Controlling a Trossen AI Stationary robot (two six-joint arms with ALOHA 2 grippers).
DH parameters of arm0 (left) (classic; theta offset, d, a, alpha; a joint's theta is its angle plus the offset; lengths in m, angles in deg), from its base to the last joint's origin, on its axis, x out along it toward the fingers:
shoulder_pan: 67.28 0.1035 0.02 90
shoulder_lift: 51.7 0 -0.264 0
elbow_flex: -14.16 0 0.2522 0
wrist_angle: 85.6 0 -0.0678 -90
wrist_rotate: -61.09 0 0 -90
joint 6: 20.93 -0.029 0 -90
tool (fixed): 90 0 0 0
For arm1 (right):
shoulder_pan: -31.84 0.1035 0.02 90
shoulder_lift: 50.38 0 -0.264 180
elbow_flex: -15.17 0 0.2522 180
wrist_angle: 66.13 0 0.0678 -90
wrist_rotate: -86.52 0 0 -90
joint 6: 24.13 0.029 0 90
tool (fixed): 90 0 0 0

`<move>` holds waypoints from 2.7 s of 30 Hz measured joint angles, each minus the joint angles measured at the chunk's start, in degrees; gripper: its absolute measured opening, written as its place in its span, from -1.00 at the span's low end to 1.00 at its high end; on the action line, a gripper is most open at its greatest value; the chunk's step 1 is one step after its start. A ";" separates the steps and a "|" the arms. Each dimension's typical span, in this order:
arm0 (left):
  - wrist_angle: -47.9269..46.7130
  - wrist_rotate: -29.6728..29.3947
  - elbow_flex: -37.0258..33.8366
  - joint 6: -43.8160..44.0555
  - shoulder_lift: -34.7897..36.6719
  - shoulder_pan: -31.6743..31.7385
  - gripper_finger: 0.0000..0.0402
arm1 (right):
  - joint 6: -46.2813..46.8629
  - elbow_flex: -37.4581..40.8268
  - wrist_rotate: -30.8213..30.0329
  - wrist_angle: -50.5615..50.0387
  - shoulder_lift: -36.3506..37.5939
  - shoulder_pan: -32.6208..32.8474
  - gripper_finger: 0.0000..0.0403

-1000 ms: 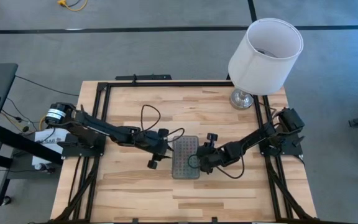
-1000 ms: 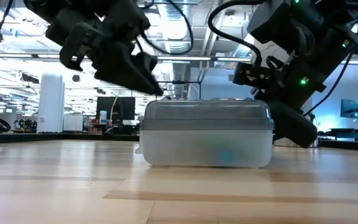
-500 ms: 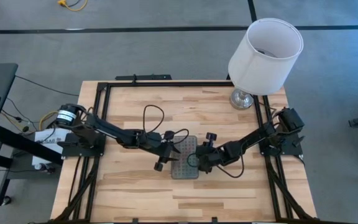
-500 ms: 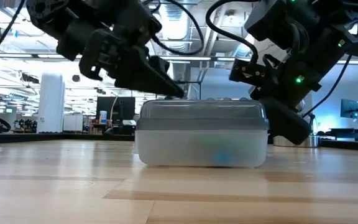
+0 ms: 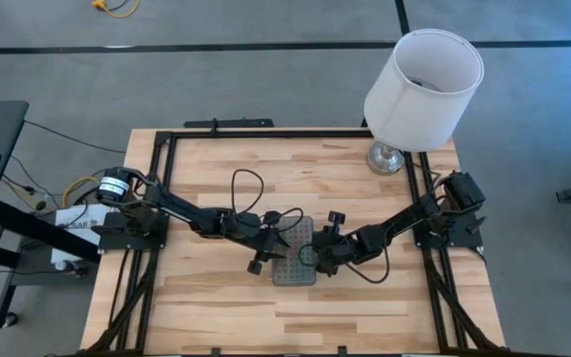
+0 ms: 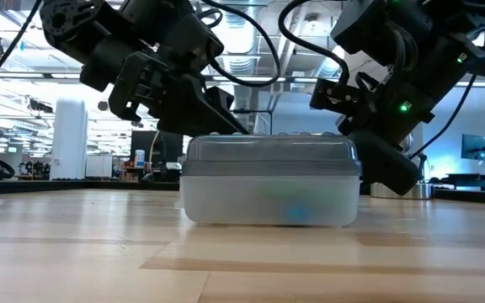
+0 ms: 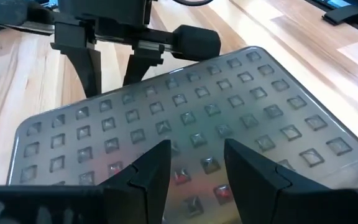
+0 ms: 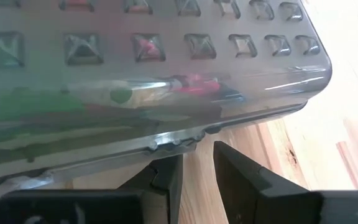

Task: Pick & place school supplies into a supply box
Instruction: Close the gray supply box

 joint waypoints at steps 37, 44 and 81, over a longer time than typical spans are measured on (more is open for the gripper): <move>2.67 1.84 0.24 4.33 -5.87 1.54 -0.27 | 3.25 -0.07 -3.59 -7.78 0.65 0.49 -0.58; 2.90 1.97 0.17 4.42 -5.95 1.60 -0.27 | 14.05 -0.34 -10.97 -20.59 4.65 2.65 -0.58; 3.75 2.19 0.02 4.37 -6.08 1.62 -0.27 | -7.35 9.92 -1.50 20.98 9.18 5.14 -0.58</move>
